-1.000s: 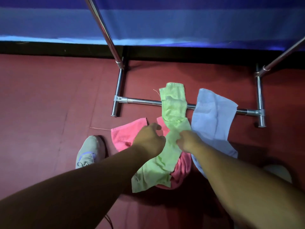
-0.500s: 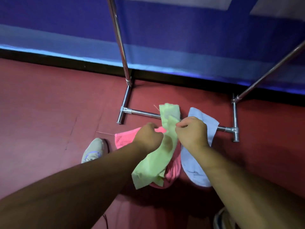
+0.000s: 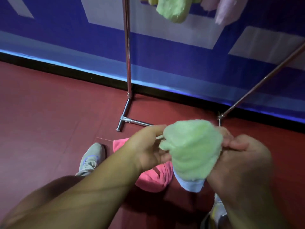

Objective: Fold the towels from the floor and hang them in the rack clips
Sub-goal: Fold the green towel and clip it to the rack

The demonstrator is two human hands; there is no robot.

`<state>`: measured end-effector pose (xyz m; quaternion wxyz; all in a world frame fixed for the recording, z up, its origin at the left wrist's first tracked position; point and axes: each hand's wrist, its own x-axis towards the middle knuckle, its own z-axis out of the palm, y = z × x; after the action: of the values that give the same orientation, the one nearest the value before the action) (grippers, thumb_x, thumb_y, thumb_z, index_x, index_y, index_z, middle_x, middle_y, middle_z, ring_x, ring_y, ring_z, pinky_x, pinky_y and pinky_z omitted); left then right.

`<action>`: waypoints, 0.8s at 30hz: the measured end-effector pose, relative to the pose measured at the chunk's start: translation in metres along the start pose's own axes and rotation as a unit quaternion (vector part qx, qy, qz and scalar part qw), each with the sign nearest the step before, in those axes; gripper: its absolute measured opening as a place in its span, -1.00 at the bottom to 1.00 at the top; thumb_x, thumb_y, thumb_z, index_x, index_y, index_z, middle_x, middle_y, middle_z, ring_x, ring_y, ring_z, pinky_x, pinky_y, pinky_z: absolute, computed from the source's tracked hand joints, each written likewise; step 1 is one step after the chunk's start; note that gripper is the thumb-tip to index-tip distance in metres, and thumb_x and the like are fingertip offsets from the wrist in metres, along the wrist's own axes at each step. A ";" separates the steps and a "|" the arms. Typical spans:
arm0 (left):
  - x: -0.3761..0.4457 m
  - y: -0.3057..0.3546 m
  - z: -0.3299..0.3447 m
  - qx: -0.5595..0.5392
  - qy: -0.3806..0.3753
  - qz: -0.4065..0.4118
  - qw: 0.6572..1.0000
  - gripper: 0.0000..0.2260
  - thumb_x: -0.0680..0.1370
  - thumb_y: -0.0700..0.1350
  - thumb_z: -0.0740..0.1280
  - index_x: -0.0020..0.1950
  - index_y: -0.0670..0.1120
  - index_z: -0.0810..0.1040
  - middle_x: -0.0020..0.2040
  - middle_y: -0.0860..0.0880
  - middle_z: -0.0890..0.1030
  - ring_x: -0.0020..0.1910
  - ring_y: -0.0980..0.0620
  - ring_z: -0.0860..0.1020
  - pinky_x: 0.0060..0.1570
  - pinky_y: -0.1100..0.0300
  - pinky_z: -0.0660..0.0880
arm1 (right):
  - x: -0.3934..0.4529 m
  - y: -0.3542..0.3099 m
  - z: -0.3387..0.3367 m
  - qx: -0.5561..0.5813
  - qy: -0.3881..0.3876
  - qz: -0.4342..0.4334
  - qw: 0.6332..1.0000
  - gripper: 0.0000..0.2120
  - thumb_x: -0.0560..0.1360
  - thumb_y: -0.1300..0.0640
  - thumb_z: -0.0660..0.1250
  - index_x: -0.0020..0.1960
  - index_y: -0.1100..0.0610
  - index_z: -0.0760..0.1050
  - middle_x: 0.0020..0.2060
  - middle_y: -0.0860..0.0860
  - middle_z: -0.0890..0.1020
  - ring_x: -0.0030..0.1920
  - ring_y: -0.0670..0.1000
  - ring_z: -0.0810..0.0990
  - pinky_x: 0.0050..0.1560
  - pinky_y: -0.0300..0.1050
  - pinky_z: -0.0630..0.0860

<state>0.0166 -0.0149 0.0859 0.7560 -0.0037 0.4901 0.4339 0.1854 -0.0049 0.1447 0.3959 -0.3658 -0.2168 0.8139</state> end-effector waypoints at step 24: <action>0.004 0.039 0.002 0.184 -0.114 0.189 0.958 -0.78 0.26 -0.18 0.25 -0.16 -0.17 0.59 -0.32 -0.17 0.43 -0.31 -0.09 0.44 -0.26 0.12 0.48 | 0.086 0.001 -0.008 -0.082 -0.042 0.027 0.995 -0.67 0.41 0.12 0.29 0.01 0.35 0.61 -0.13 0.35 0.61 -0.14 0.31 0.61 -0.04 0.25 0.56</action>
<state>-0.0070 0.0126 0.1007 0.6985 0.2782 0.4635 0.4688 0.1547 0.0639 0.1023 0.3335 -0.3681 -0.2890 0.8184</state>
